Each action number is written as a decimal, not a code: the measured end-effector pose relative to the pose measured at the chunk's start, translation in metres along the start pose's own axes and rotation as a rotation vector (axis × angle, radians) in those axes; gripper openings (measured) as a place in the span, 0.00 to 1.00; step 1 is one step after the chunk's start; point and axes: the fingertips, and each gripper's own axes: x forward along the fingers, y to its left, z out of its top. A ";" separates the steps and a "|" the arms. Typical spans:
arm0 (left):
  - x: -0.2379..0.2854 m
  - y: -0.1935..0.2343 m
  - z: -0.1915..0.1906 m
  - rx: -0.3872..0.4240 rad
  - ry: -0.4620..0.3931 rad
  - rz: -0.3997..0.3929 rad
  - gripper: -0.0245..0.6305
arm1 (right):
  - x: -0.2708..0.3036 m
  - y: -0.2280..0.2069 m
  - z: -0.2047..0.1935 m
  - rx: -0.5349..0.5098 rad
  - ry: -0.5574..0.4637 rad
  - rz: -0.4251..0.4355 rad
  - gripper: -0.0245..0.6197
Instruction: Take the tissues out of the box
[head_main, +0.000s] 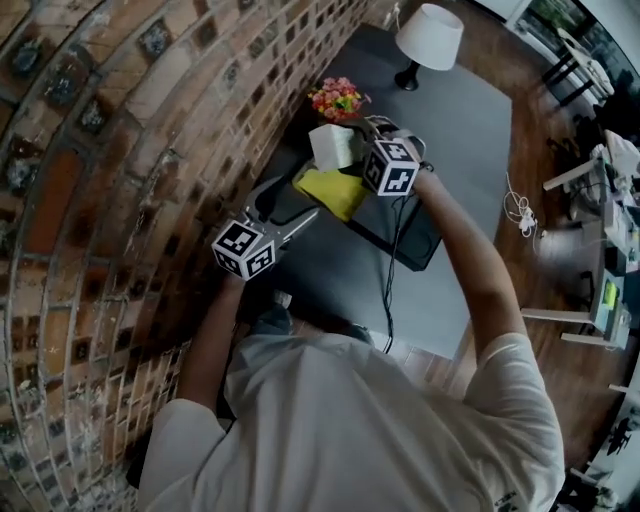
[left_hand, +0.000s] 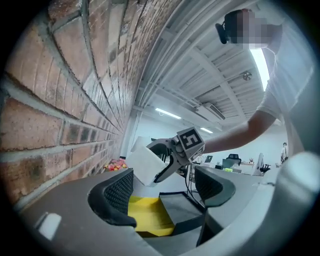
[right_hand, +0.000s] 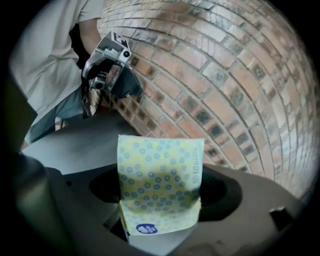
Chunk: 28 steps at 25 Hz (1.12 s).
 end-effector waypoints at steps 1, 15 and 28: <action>0.002 -0.001 0.004 0.010 -0.004 -0.006 0.63 | -0.010 -0.002 0.004 0.036 -0.017 -0.034 0.70; 0.035 -0.038 0.059 0.069 -0.074 -0.138 0.63 | -0.188 0.002 -0.010 0.662 -0.238 -0.641 0.70; 0.067 -0.076 0.082 0.086 -0.103 -0.172 0.62 | -0.327 0.074 -0.051 0.974 -0.319 -1.061 0.70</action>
